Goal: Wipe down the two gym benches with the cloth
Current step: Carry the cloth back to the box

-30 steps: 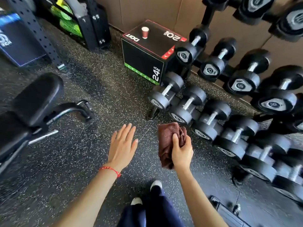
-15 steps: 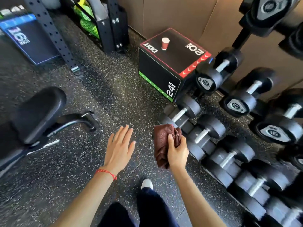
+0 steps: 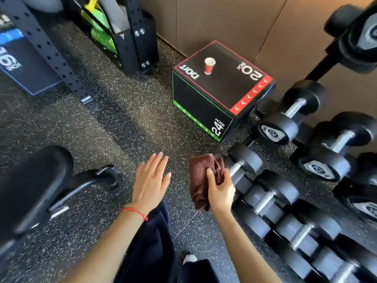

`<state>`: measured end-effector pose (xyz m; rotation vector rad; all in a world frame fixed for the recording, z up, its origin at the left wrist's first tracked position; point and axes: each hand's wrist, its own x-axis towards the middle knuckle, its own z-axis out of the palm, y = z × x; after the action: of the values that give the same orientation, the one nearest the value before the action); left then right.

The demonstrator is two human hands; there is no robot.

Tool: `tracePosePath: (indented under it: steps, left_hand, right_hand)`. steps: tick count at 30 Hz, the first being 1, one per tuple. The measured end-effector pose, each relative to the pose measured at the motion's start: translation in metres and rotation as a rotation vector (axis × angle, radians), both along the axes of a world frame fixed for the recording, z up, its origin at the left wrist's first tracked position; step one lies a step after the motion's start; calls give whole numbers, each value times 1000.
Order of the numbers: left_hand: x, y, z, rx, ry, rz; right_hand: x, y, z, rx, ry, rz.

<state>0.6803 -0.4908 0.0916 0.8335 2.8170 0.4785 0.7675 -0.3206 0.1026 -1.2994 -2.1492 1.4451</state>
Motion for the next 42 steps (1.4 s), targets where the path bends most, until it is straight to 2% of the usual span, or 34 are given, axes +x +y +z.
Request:
tracePosePath:
  steps: [10, 16, 24, 35, 42]
  left_hand:
    - [-178, 16, 5, -30, 10, -174]
    - [-244, 47, 2, -28, -10, -213]
    - [-320, 117, -16, -77, -24, -267]
    - [-431, 277, -21, -149, -37, -346]
    - [-484, 340, -37, -170, -47, -450]
  right_hand:
    - [-157, -3, -1, 6, 4, -124]
    - [-215, 18, 1, 11, 10, -186]
    - [-279, 93, -19, -40, -6, -280]
    - [-376, 244, -35, -48, -25, -372]
    - [-418, 301, -59, -46, -65, -521]
